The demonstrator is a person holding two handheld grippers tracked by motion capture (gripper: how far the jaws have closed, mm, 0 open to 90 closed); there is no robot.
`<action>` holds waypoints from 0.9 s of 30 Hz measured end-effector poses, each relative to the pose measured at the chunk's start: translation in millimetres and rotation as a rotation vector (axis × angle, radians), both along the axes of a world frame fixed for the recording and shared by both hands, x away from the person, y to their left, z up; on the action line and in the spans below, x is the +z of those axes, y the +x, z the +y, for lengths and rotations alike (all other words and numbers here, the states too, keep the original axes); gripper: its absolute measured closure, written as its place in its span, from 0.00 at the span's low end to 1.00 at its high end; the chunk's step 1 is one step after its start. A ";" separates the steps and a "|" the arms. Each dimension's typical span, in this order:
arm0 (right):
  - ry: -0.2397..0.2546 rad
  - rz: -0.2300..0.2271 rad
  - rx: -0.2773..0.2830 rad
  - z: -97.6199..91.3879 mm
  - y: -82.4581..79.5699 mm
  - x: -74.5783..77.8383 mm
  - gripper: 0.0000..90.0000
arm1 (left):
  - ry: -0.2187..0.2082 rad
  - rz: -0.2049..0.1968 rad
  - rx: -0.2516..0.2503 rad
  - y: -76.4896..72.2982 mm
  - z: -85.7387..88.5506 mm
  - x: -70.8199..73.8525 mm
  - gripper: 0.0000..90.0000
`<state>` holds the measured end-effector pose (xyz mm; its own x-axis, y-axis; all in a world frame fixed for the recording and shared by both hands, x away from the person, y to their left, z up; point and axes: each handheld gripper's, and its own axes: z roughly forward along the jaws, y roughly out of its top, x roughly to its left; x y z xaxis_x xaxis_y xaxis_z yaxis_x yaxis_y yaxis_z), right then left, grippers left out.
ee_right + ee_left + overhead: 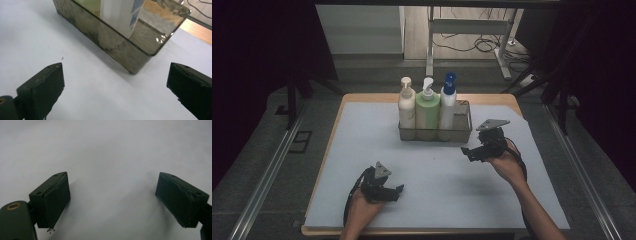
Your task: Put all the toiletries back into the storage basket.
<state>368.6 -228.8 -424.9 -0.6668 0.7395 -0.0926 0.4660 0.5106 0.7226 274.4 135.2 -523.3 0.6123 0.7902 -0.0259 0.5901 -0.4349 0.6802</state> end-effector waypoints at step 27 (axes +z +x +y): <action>0.000 0.008 -0.038 -45.4 -54.3 -48.2 0.00 | -0.004 -0.002 0.002 -0.2 -0.3 -0.4 0.14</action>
<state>314.3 -274.2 -473.1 -0.6391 0.7641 -0.0872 0.4905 0.4923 0.7191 274.2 134.9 -523.6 0.6110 0.7912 -0.0276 0.5897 -0.4315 0.6827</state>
